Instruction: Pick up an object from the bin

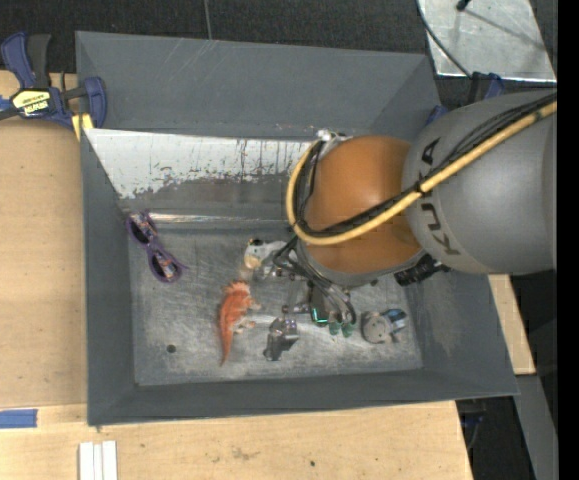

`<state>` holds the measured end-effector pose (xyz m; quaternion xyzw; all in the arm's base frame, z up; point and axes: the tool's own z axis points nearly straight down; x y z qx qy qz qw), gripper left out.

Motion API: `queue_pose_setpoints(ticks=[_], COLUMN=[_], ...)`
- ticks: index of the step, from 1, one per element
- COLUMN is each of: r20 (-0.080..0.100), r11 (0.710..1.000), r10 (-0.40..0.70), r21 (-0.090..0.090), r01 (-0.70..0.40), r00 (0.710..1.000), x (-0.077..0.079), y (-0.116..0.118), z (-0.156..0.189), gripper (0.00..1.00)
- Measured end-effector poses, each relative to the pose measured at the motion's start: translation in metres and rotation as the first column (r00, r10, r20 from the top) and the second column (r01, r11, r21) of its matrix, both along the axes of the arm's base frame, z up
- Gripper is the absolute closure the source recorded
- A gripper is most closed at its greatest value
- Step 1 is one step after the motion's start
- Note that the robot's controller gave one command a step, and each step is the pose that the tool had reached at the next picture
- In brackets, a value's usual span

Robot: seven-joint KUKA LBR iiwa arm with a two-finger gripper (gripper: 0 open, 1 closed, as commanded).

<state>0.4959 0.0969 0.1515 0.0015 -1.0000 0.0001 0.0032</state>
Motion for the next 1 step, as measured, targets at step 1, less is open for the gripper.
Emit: queue_pose_setpoints(ticks=[1], r20=[0.008], r11=[1.0], r10=[-0.003], r21=[0.001], r01=[0.003], r00=[1.0], x=[0.002], y=[-0.0004], z=[0.0043], gripper=[0.0])
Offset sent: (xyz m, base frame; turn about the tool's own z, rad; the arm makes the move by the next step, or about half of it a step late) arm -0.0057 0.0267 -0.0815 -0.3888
